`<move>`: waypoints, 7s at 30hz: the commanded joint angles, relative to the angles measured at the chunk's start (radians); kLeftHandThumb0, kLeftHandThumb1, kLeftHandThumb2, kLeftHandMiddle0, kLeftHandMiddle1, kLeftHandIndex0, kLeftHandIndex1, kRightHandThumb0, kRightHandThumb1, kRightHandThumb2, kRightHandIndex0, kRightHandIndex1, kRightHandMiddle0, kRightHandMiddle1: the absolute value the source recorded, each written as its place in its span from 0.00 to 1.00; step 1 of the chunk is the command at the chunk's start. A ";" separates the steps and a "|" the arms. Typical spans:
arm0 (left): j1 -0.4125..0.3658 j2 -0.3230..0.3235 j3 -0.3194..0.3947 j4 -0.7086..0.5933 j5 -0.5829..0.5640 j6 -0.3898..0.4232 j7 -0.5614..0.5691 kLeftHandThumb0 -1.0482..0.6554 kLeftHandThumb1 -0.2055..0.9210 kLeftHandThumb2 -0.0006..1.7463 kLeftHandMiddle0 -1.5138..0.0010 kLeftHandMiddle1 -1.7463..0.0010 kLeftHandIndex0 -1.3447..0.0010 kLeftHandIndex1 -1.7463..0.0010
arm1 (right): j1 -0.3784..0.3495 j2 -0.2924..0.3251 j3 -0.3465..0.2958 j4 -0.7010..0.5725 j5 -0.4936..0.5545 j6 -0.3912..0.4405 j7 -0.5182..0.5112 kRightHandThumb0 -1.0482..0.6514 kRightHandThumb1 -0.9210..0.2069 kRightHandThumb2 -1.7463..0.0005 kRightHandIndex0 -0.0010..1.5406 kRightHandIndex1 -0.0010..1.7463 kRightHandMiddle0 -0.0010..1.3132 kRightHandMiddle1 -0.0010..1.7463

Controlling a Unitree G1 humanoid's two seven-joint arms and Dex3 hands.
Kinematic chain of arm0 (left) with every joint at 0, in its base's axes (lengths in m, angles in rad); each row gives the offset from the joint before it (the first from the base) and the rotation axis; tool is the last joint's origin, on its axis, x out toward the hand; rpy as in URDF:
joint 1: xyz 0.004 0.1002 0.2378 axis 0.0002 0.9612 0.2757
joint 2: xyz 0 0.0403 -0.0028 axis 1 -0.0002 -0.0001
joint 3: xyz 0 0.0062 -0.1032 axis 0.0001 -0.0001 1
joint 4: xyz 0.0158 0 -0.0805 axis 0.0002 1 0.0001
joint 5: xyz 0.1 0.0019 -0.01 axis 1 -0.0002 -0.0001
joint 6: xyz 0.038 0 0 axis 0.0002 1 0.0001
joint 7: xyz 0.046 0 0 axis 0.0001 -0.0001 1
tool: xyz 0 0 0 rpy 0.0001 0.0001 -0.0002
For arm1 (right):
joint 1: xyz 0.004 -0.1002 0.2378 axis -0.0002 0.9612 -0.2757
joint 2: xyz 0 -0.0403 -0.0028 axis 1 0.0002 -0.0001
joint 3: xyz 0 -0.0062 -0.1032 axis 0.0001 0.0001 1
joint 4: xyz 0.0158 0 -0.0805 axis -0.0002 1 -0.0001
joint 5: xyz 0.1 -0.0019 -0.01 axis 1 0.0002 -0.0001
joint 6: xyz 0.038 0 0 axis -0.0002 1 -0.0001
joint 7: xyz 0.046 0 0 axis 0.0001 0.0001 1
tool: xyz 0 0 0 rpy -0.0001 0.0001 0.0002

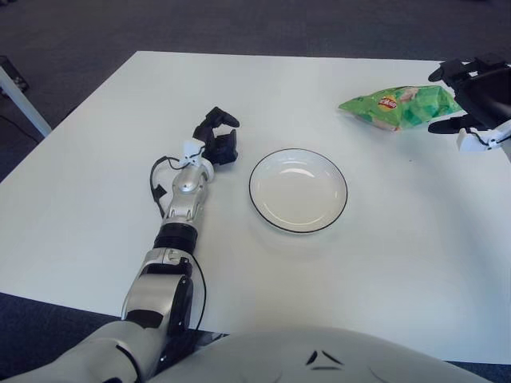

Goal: Put the snack into the plate.

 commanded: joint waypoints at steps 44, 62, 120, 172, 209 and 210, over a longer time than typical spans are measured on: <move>0.099 -0.006 -0.002 0.001 -0.014 0.024 -0.001 0.37 0.63 0.62 0.19 0.00 0.65 0.00 | -0.385 0.175 0.263 0.500 0.011 0.019 0.083 0.07 0.00 0.81 0.07 0.03 0.00 0.36; 0.120 -0.009 0.000 -0.037 -0.017 0.044 0.001 0.37 0.66 0.60 0.20 0.00 0.67 0.00 | -0.446 0.279 0.330 0.682 0.002 0.065 0.018 0.03 0.00 0.84 0.22 0.09 0.00 0.41; 0.101 -0.008 -0.010 0.022 0.005 -0.014 0.007 0.37 0.67 0.59 0.20 0.00 0.68 0.00 | -0.387 0.428 0.537 1.028 -0.010 0.143 -0.799 0.62 0.80 0.15 0.62 0.70 0.57 1.00; 0.028 -0.025 -0.004 0.140 -0.003 -0.053 0.020 0.36 0.58 0.66 0.17 0.00 0.62 0.00 | 0.106 0.302 -0.024 -0.139 0.219 0.076 -0.483 0.35 0.51 0.27 0.82 1.00 0.44 1.00; -0.007 -0.025 0.005 0.223 -0.012 -0.111 0.012 0.36 0.59 0.66 0.17 0.00 0.62 0.00 | 0.089 0.426 -0.072 -0.352 0.257 -0.052 -0.384 0.35 0.49 0.28 0.80 1.00 0.43 1.00; -0.008 -0.026 0.005 0.226 -0.011 -0.112 0.014 0.36 0.58 0.66 0.17 0.00 0.62 0.00 | 0.090 0.428 -0.072 -0.357 0.258 -0.057 -0.380 0.35 0.50 0.28 0.80 1.00 0.43 1.00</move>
